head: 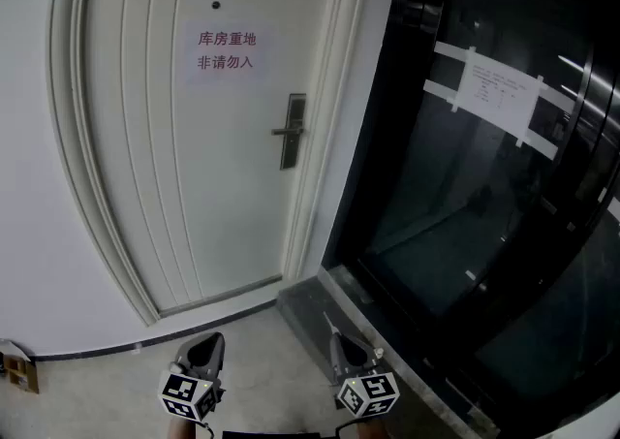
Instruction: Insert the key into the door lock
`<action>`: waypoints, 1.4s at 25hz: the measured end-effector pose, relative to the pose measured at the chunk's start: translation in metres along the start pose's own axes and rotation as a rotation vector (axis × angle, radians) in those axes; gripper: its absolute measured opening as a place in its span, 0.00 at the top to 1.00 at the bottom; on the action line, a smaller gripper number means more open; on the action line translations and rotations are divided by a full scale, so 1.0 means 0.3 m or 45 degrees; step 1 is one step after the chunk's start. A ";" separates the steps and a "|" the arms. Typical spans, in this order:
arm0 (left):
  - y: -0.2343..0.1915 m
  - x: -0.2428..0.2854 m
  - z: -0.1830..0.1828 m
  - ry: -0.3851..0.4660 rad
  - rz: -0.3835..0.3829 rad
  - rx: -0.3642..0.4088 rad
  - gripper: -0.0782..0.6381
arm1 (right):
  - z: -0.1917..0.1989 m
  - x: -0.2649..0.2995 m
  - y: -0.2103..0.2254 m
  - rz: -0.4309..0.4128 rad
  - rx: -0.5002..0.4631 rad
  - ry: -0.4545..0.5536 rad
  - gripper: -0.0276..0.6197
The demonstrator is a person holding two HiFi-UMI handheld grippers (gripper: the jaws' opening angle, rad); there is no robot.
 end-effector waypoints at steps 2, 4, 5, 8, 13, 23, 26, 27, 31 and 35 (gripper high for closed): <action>-0.004 0.000 -0.001 0.003 0.001 0.001 0.89 | -0.002 -0.001 0.006 -0.002 0.016 0.001 0.94; -0.012 -0.002 -0.001 0.002 -0.002 0.001 0.89 | -0.002 0.001 0.007 -0.007 0.029 -0.002 0.94; -0.017 -0.002 0.000 0.000 -0.004 0.001 0.89 | -0.001 0.003 0.006 -0.008 0.030 -0.006 0.94; -0.026 -0.001 0.002 -0.001 -0.002 -0.003 0.89 | 0.005 0.009 0.003 -0.001 0.027 -0.017 0.94; -0.041 0.008 0.006 -0.007 0.010 -0.004 0.89 | 0.009 0.023 0.000 0.016 0.025 -0.022 0.94; -0.053 0.122 -0.010 0.001 0.032 0.003 0.89 | -0.010 0.102 0.076 0.045 0.008 -0.014 0.94; -0.066 0.188 -0.002 0.006 0.024 0.008 0.89 | -0.001 0.157 0.129 0.043 -0.002 -0.021 0.94; -0.071 0.214 0.001 0.009 0.020 0.011 0.89 | 0.002 0.180 0.149 0.040 -0.005 -0.021 0.94; -0.100 0.324 -0.005 0.010 -0.001 0.014 0.89 | -0.006 0.285 0.220 0.015 -0.007 -0.019 0.94; -0.111 0.444 -0.023 0.010 -0.008 0.005 0.89 | -0.025 0.392 0.290 -0.011 -0.006 -0.022 0.94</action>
Point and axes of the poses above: the fingertips, and each gripper's own axes: x forward along the fingers, y to its right, z out of its underside, the point moved 8 cm from there along -x, backward along the fingers
